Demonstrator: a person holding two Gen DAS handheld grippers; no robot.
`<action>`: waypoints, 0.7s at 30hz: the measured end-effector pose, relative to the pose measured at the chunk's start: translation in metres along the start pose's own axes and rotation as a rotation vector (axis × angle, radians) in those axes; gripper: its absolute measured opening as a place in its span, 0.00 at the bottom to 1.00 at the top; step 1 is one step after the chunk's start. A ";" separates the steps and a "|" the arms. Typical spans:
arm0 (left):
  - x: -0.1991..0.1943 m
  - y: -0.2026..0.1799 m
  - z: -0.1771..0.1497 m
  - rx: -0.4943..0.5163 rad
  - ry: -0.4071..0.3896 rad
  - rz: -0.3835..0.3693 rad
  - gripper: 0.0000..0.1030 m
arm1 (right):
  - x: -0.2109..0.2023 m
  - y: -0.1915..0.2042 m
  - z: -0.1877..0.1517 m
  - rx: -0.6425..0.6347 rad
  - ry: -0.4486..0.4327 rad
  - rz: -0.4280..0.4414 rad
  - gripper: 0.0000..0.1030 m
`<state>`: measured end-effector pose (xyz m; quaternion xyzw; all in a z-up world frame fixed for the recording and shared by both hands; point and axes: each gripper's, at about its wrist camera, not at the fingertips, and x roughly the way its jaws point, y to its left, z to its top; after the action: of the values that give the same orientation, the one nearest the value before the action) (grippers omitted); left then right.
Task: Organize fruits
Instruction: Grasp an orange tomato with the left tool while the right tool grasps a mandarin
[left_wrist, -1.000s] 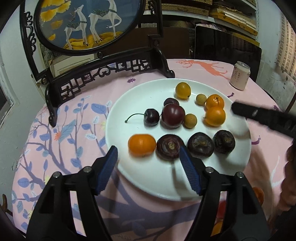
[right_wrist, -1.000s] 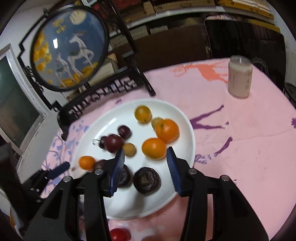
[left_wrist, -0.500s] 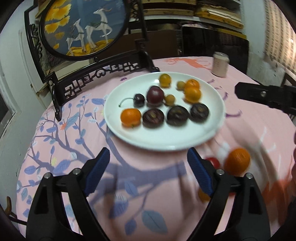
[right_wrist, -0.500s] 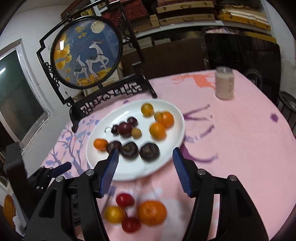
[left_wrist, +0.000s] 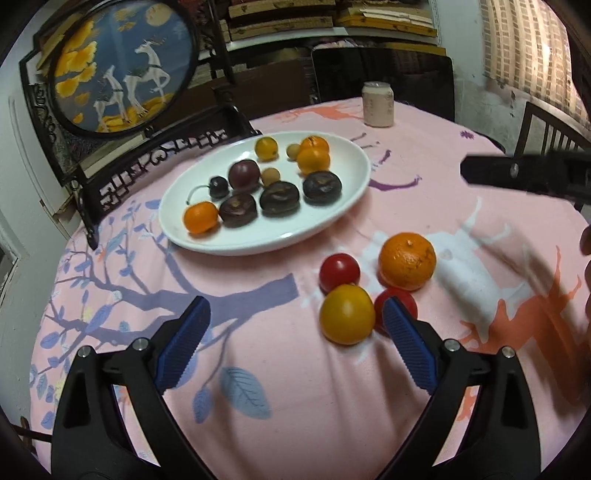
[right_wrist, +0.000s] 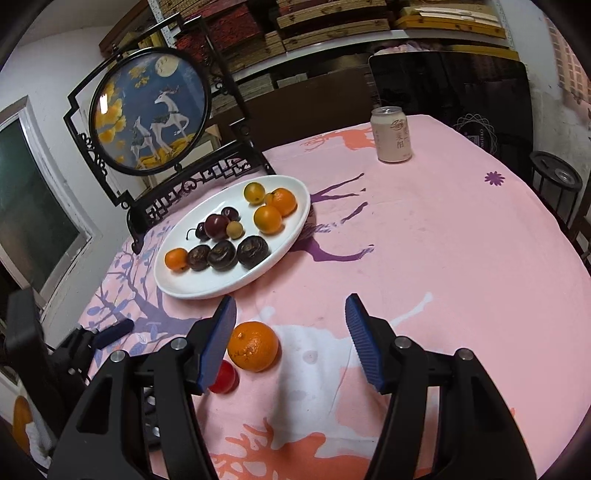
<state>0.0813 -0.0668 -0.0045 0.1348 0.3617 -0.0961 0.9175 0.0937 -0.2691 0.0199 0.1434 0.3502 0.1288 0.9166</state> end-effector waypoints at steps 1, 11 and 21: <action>0.004 0.000 0.000 0.000 0.008 0.009 0.93 | 0.000 0.000 0.000 0.000 0.001 -0.001 0.60; 0.000 0.066 -0.010 -0.190 0.047 0.203 0.97 | 0.003 -0.001 -0.001 0.001 0.020 -0.002 0.60; -0.001 0.060 -0.021 -0.152 0.061 0.150 0.97 | 0.003 0.003 -0.003 -0.011 0.025 0.003 0.60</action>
<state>0.0832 -0.0037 -0.0080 0.0943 0.3846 0.0045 0.9182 0.0935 -0.2650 0.0170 0.1374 0.3605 0.1339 0.9128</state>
